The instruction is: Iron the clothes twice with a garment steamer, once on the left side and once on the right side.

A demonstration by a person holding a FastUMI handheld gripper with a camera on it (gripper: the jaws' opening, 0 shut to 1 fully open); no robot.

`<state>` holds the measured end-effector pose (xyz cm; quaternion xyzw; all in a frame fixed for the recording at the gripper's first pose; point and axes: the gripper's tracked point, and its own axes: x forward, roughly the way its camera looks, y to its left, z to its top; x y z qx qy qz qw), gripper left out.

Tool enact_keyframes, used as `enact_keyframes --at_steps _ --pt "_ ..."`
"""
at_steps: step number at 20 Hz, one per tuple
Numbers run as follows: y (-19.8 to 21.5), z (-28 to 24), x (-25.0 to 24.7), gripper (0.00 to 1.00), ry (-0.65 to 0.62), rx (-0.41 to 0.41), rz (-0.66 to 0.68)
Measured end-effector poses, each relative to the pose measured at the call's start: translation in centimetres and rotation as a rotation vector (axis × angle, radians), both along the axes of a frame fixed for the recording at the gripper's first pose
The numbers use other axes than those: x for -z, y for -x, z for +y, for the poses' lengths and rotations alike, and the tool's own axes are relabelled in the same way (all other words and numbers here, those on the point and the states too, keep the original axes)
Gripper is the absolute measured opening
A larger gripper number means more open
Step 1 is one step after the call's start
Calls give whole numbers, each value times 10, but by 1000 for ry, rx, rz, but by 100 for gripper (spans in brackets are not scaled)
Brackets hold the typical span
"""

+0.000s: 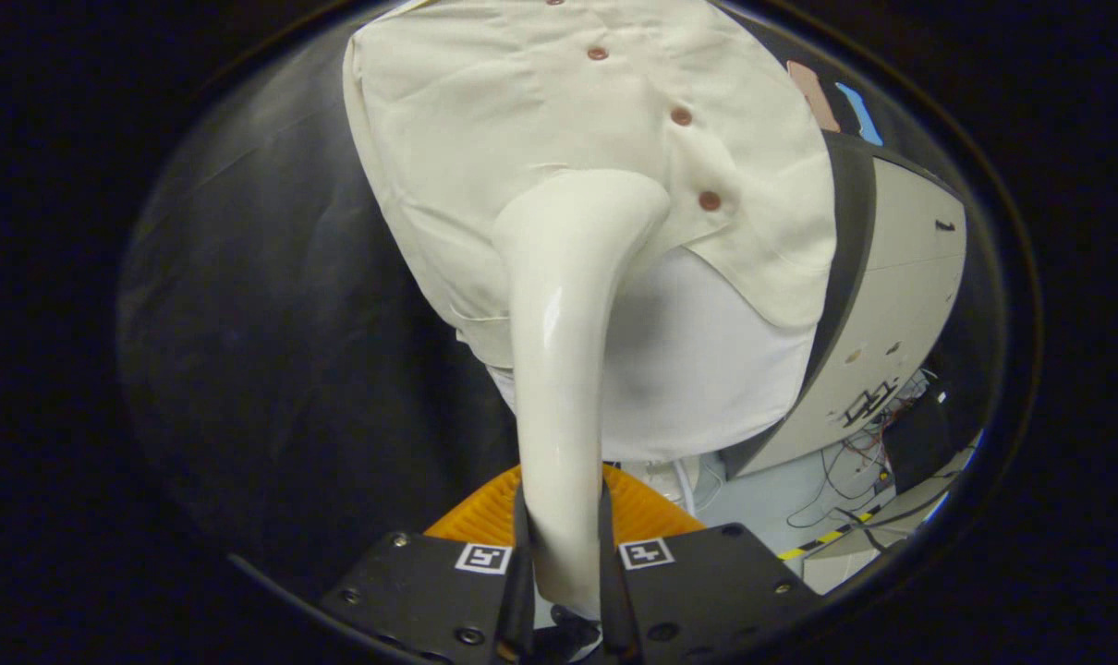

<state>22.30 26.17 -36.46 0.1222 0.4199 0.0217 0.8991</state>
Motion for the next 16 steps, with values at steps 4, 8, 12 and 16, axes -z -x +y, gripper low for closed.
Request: enact_keyframes --at_steps 4,8,12,16 --pt "19 -9 -25 28 29 18 -35" --pt "28 -32 -75 28 54 73 -92" --pt "14 -56 -136 28 89 104 -203" --pt "-13 -77 -188 28 98 86 -306"
